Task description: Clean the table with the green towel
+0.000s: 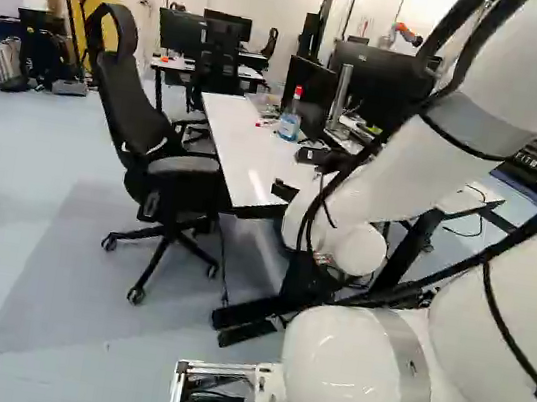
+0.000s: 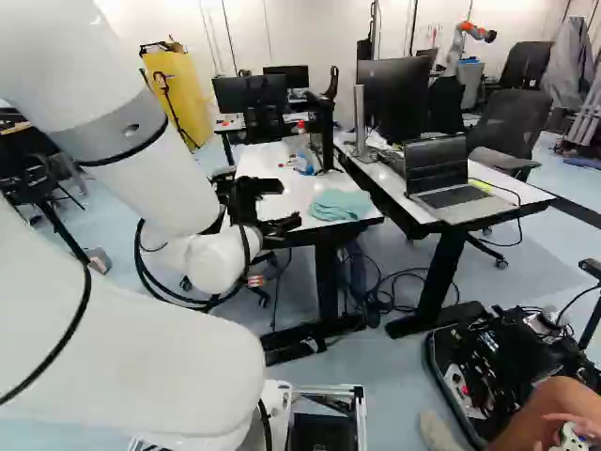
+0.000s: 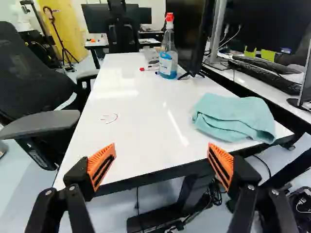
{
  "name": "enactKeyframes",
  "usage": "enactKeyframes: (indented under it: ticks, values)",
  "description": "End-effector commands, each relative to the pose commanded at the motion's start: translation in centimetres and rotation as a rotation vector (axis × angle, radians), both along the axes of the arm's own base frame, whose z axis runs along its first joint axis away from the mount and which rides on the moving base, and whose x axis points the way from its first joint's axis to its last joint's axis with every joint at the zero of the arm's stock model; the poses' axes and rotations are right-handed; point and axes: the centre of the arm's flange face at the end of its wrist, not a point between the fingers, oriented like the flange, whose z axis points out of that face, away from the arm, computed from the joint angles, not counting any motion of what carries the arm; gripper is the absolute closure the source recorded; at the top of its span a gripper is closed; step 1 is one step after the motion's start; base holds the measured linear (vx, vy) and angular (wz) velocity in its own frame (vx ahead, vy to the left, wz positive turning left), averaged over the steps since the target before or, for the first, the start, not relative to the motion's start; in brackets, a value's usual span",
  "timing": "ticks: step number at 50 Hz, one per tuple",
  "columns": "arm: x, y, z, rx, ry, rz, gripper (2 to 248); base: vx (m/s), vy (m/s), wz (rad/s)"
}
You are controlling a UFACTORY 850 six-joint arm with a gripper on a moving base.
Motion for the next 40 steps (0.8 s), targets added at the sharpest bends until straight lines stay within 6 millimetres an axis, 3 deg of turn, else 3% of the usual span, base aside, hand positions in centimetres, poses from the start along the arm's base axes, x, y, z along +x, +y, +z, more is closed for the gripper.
enactKeyframes:
  ticks: [40]
  values:
    - [0.06,-0.06,0.01,0.0,0.0,-0.002,3,0.0,0.0,0.0]
